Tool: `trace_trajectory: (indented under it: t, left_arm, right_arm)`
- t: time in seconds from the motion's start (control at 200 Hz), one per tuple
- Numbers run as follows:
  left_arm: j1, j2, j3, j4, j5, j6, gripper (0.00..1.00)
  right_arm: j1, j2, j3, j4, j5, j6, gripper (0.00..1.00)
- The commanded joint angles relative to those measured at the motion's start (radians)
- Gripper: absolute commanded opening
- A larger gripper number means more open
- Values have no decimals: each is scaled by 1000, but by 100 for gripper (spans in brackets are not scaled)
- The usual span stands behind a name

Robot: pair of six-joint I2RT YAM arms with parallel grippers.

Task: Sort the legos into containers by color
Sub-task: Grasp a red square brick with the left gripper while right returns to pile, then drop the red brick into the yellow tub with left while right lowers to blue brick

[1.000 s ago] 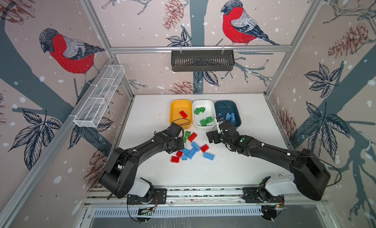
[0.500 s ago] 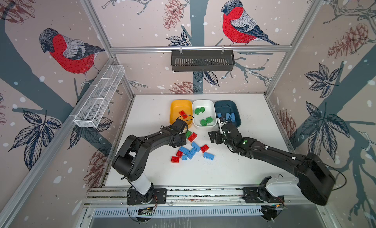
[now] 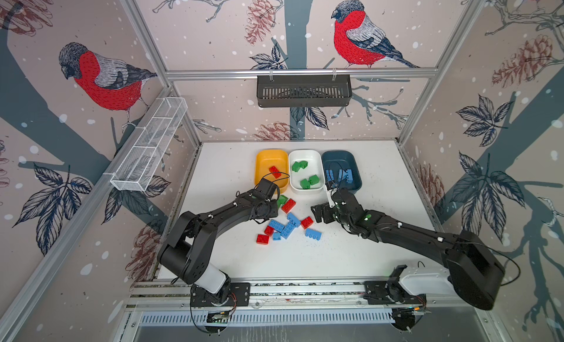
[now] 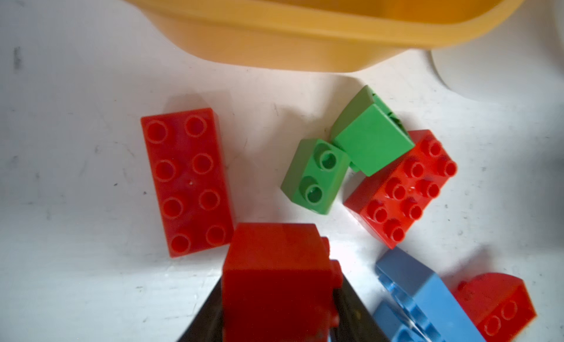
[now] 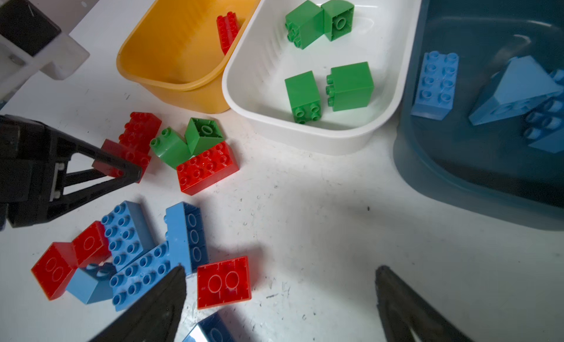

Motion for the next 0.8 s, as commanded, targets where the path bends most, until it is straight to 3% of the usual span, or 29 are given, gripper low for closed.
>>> trace_trajectory:
  t: [0.0,0.185,0.485,0.795]
  left_arm:
    - [-1,-29,8,37,39,-5,40]
    - [-1,-62,76,45,61,-1,40]
    - [43,-37,195,105,-14,-5,38]
    - [98,117,317,164,-32,32,37]
  right_arm:
    - [10,5,-14,19,-84,-34,95]
    - [34,19,-54,21,-195,-14,90]
    - [100,75,-76,27,-190,-2,85]
    - [159,139,-53,-14,-123,-26,83]
